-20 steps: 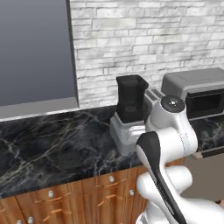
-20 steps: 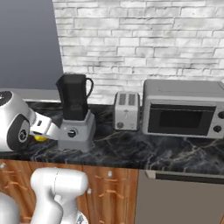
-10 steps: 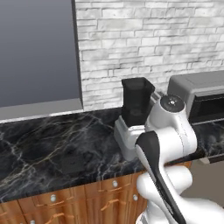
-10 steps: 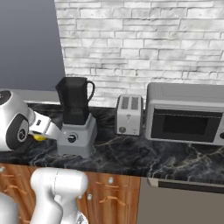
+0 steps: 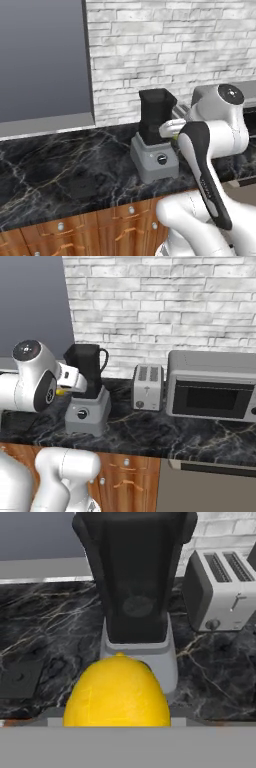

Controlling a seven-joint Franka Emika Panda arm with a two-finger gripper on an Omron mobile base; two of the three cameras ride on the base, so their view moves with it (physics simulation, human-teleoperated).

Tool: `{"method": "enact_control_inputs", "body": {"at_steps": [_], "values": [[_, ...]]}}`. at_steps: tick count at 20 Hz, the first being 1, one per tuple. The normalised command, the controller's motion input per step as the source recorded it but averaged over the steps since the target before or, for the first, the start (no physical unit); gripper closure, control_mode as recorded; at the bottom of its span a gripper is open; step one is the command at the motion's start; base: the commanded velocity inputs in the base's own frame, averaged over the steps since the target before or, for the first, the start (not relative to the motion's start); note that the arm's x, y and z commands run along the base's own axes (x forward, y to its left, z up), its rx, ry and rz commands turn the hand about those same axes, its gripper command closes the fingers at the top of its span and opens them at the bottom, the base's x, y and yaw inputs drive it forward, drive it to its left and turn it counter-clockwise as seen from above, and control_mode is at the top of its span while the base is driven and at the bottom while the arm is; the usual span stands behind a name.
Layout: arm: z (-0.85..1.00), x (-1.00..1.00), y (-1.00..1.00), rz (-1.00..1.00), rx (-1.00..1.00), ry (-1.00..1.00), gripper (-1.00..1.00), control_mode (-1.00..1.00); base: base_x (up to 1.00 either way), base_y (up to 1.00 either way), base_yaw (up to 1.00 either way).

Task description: Grab the lemon and lime from the fridge, place them in the blender, close the lid, and turn on the blender to create a marinade.

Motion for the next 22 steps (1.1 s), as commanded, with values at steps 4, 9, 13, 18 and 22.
{"method": "enact_control_inputs", "body": {"at_steps": [4, 9, 13, 18, 22], "values": [[0.82, 0.8, -0.05, 0.0, 0.0, 0.0, 1.0, -1.0, 0.0, 0.0, 0.0], [0.6, 0.88, 0.0, 0.0, 0.0, 0.03, 1.0, -1.0, 0.0, 0.0, 0.0], [0.09, 1.0, 0.01, 0.0, 0.0, 0.08, 1.0, -1.0, 0.0, 0.0, 0.0], [-0.11, 1.0, 0.0, 0.0, 0.0, 0.17, 1.0, -1.0, 0.0, 0.0, 0.0], [-0.32, 0.98, 0.01, 0.0, 0.0, 0.17, 1.0, -1.0, 0.0, 0.0, 0.0]]}}
